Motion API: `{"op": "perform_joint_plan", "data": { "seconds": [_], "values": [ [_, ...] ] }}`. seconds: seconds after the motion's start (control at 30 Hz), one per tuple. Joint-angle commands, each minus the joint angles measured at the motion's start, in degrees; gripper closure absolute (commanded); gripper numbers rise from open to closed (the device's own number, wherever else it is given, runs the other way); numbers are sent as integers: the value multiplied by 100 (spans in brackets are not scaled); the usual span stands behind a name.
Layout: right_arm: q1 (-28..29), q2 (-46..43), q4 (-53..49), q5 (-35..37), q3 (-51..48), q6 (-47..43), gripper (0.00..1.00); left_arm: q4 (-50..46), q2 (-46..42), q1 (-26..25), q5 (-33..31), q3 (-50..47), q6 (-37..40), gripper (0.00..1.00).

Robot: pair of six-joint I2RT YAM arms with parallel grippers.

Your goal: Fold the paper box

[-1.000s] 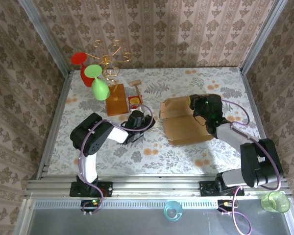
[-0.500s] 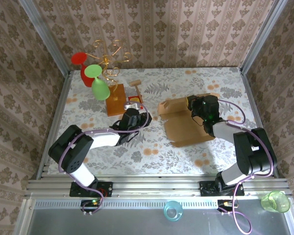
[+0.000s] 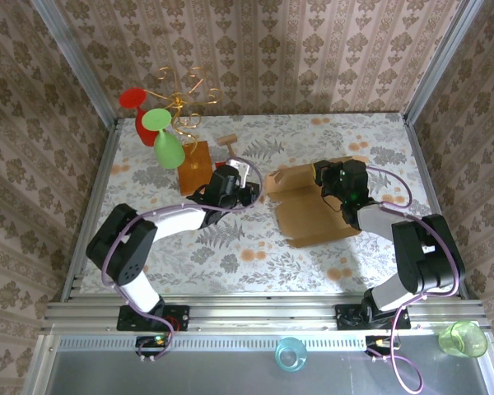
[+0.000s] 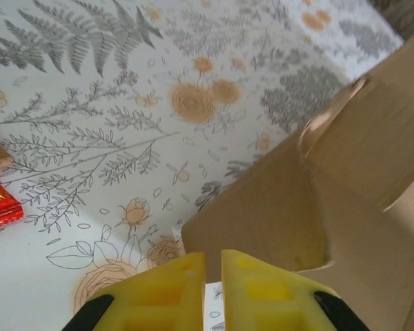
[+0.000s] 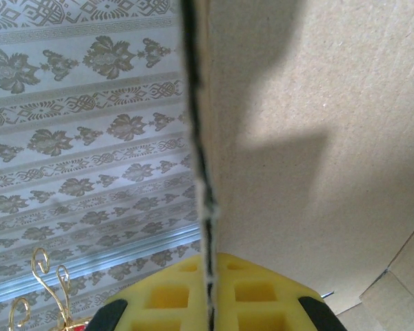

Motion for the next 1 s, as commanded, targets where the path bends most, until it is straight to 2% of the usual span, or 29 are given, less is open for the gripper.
{"op": "perform_joint_plan", "data": {
  "seconds": [0.0,0.13,0.23,0.47,0.63,0.8,0.87,0.97],
  "values": [
    [5,175,-311,-164,62,-107,100,-131,202,-44,549,158,676,82],
    [0,248,-287,-210,84,-110,100,38,337,-204,489,212,773,70],
    [8,297,-243,-232,80,-98,100,116,435,-298,476,282,846,66],
    [-19,298,-208,-278,47,-97,100,99,464,-223,549,333,1241,65],
    [-124,269,-243,-383,52,-142,100,-121,-288,-32,892,-91,1453,67],
    [-161,263,-334,-472,139,-204,100,8,-717,191,1210,-665,1522,62],
    [-161,242,-422,-476,168,-251,100,56,-775,314,1141,-747,1503,62],
    [-173,221,-478,-484,186,-282,100,-425,-512,519,788,-319,1570,69]
  ]
}}
